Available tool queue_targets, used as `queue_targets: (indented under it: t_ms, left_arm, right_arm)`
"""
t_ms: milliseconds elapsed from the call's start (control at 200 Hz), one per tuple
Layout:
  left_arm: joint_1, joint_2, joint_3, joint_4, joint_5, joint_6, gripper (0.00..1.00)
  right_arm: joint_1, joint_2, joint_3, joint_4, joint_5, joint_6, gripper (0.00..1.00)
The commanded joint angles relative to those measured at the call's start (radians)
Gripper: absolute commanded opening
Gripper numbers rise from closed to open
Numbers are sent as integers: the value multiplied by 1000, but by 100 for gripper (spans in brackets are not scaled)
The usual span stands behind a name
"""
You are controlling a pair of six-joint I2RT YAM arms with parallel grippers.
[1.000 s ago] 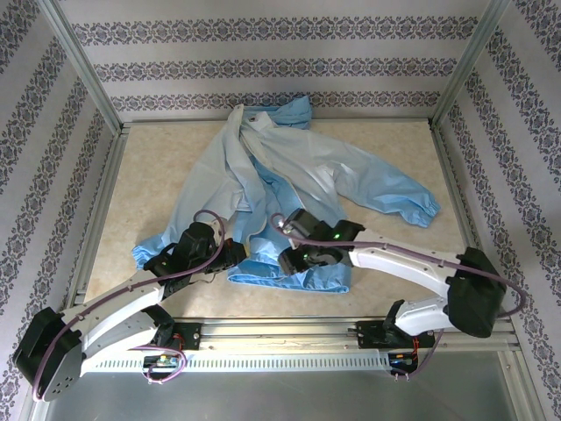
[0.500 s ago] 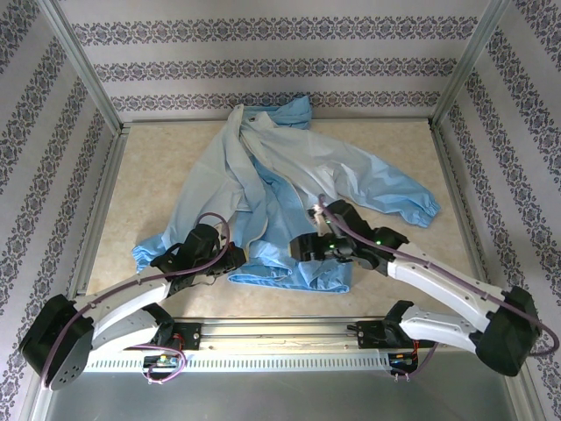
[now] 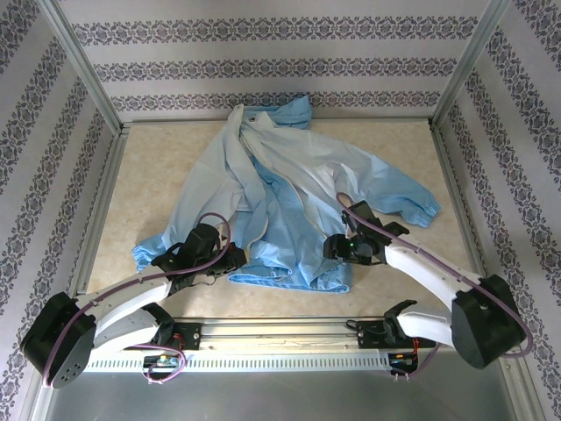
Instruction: Zip up the jacket
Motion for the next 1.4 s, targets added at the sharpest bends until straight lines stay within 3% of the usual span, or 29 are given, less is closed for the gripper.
queue_targets:
  t_ms: [0,125,260,445,739,854,939,1069,1134,1199,1394]
  left_arm:
    - [12,-35,-3,-6,-4,27,0]
    - [12,-49,-2,-25,-12,29,0]
    - [12,-48,1,-31,-13,30,0]
    - [12,-45,-3,-26,-18,30,0]
    - [24,-80,12,-116,-52,35,0]
    - [47,-108,-3,-143,-68,21,0]
    - [60,-119,-32,-115,-63,5,0]
    - [72,-118,-61,-76,-52,-8,0]
    - [76,-119,-67,-74,-46,-6,0]
    - [83,-118,-75,-69,-40,-2,0]
    - [93,-94,-84,-37,-21,4,0]
  right_arm:
    - [-12,56,-4,0,46,-62,64]
    - [-13,91,9,24,21,-78,61]
    - [3,66,31,17,6,-85,41]
    - [69,17,76,-57,84,-122,16]
    - [271,46,285,-202,218,-199,3]
    - [394,127,380,-176,155,-205,6]
    - [484,212,397,-53,8,-174,8]
    - [563,356,381,177,-175,-108,28]
    - [580,394,396,197,-218,-103,46]
    - [581,382,388,222,-265,-109,55]
    - [521,239,284,272,-296,-61,61]
